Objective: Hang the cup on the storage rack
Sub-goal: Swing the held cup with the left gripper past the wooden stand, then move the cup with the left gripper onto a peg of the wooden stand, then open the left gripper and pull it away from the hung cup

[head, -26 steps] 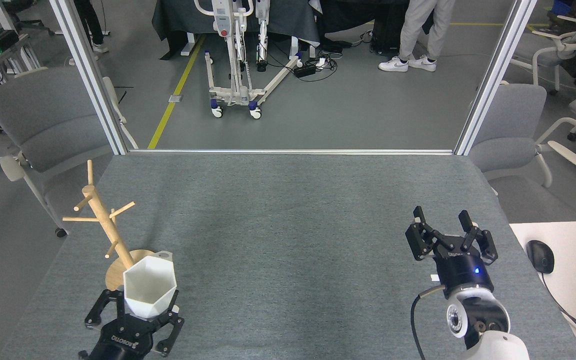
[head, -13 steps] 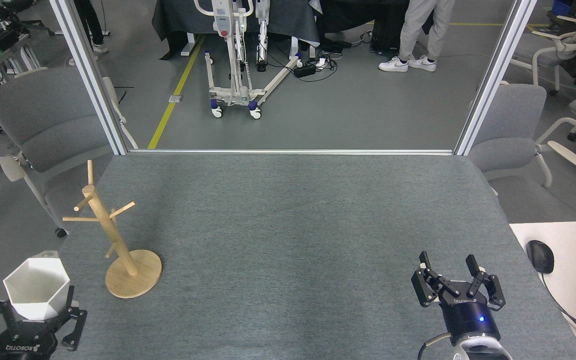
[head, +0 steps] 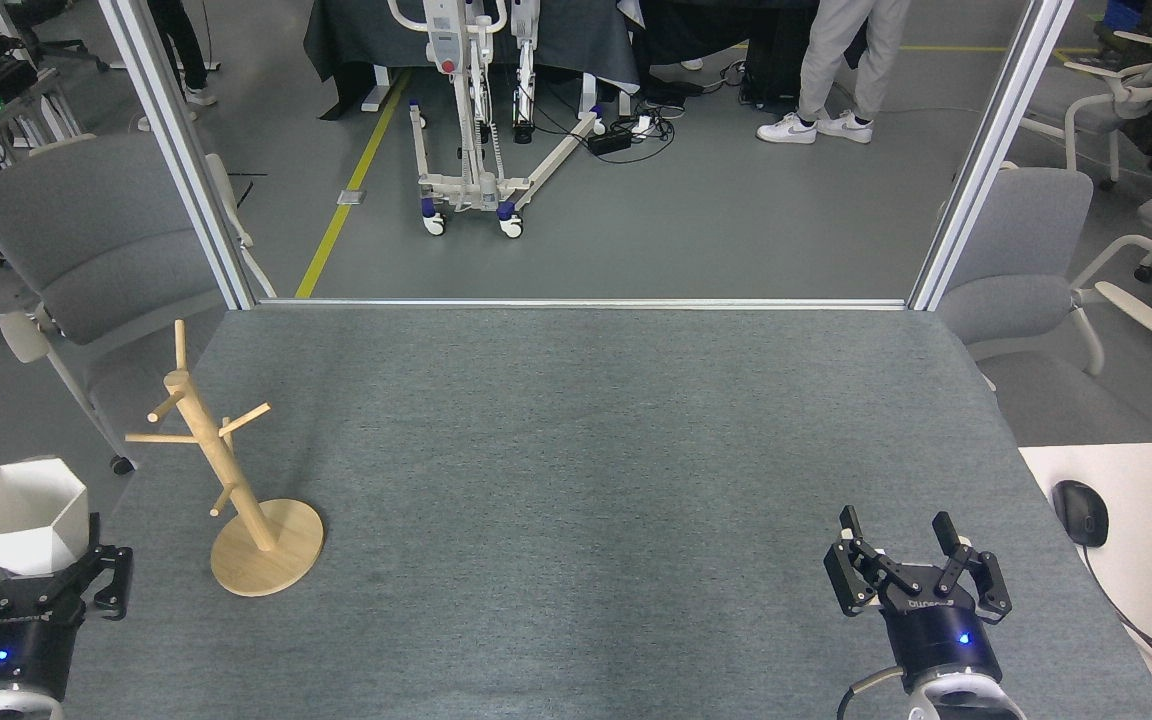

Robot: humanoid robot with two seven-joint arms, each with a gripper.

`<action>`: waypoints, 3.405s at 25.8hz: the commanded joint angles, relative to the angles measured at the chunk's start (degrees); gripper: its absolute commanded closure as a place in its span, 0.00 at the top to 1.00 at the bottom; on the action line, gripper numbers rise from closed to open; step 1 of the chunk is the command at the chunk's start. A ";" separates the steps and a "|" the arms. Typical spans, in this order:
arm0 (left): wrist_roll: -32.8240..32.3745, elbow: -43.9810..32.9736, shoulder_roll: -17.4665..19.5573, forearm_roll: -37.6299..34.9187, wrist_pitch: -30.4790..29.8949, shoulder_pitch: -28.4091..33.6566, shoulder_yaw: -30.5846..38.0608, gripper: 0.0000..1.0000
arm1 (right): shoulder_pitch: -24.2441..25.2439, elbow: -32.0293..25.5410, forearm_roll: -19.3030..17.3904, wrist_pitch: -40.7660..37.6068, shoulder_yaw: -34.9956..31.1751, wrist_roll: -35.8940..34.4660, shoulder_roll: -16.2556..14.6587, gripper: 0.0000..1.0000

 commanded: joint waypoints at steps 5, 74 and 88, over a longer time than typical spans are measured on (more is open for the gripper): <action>-0.11 3.43 -0.09 -3.21 0.30 -5.59 -1.37 0.00 | -0.17 0.48 0.01 0.12 -0.20 0.22 0.00 1.00; -1.25 12.83 -3.70 -12.62 1.01 -7.00 -10.25 0.98 | -9.14 1.79 0.54 0.12 3.58 4.62 1.23 1.00; -0.64 10.46 -14.33 -12.09 -7.52 -3.48 -10.16 0.98 | -8.96 1.97 0.63 0.12 3.58 4.62 0.88 1.00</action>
